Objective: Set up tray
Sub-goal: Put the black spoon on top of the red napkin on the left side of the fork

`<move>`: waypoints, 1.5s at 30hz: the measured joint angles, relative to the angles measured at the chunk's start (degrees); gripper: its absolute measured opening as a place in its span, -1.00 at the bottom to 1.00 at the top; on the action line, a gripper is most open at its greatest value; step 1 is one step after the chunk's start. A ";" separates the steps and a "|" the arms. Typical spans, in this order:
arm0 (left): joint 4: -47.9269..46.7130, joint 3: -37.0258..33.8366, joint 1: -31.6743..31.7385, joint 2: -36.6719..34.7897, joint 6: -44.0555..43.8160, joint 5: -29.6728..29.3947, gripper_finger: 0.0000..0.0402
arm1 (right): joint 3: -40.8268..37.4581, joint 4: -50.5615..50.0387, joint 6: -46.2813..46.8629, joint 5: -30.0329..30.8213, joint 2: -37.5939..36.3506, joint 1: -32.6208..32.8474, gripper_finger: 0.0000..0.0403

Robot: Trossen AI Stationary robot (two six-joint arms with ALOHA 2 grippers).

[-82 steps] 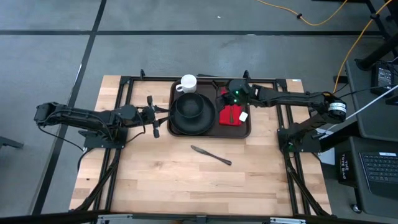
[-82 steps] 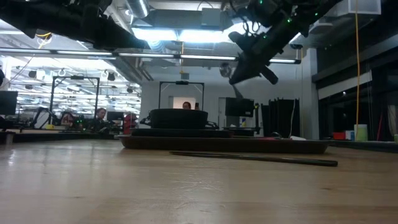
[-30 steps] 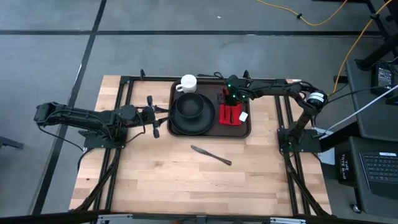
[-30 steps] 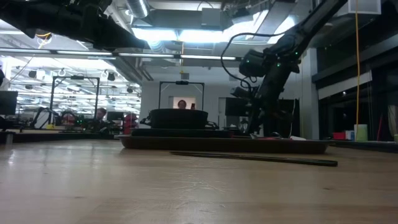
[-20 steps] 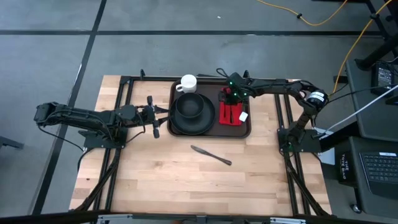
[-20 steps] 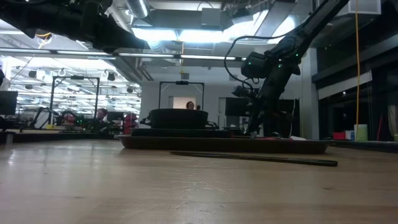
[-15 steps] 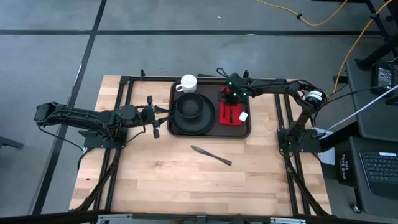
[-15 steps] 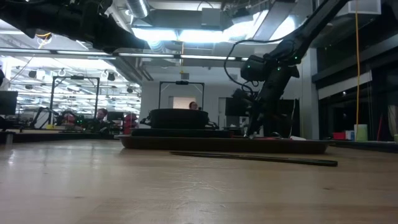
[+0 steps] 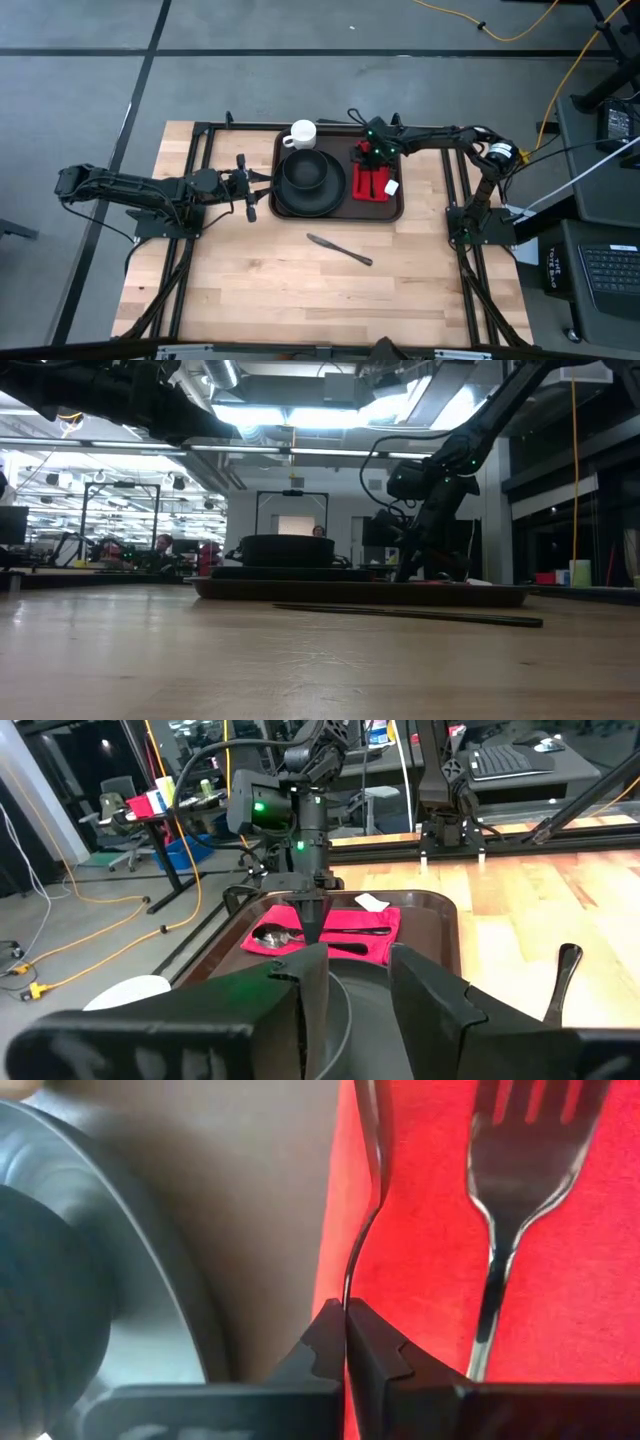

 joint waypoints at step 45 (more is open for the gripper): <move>0.00 0.00 0.00 0.00 -0.11 -0.02 -0.49 | 0.00 -0.70 -1.93 -1.95 -0.20 -0.44 -0.80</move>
